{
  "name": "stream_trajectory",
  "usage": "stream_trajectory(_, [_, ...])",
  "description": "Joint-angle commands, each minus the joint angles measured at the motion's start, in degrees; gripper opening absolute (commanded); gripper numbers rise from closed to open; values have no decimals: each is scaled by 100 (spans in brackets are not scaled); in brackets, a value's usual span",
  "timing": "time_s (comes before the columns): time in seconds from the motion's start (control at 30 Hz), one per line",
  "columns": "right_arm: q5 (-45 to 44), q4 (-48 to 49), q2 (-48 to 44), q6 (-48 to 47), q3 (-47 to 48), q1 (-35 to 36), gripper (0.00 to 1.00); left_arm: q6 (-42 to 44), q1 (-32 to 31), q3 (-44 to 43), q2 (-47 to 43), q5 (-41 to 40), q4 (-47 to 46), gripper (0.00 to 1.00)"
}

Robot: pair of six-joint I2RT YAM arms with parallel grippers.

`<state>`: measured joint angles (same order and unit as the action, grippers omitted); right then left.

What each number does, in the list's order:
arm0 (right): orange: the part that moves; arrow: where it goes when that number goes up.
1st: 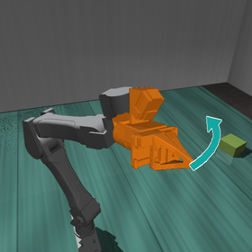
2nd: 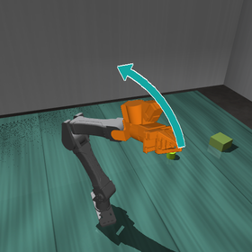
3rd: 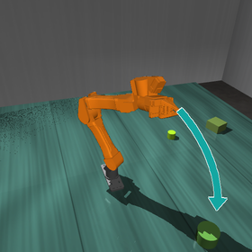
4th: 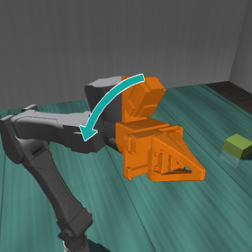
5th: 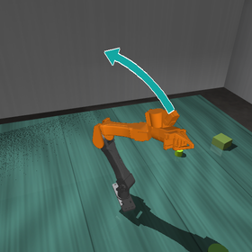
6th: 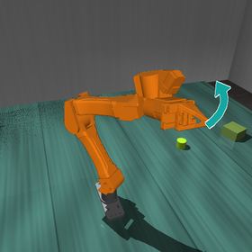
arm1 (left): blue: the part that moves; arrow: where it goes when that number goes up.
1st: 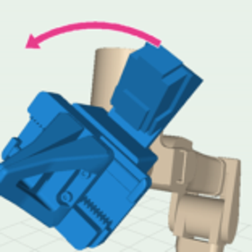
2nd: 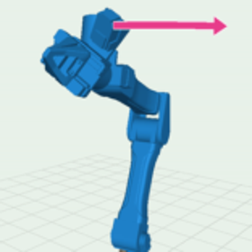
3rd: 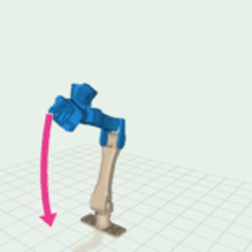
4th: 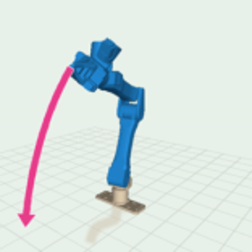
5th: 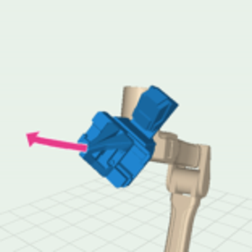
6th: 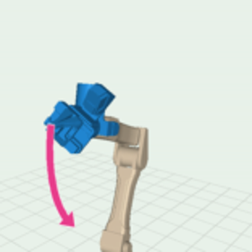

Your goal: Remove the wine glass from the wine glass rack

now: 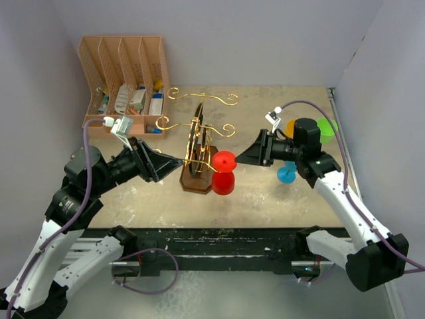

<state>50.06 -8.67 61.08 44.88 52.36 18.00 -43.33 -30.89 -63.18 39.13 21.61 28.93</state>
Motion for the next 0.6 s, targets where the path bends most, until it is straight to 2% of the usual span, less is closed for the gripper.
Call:
stream_trajectory(0.0, [189, 758, 0, 255, 29, 52, 49, 141, -4, -109, -39, -86, -97, 57])
stream_trajectory(0.43, [424, 1290, 80, 586, -57, 116, 49, 123, -4, 59, -39, -86, -131, 58])
stream_trajectory(0.57, [316, 1042, 113, 424, 1, 125, 48, 123, -4, 81, -59, -95, -115, 57])
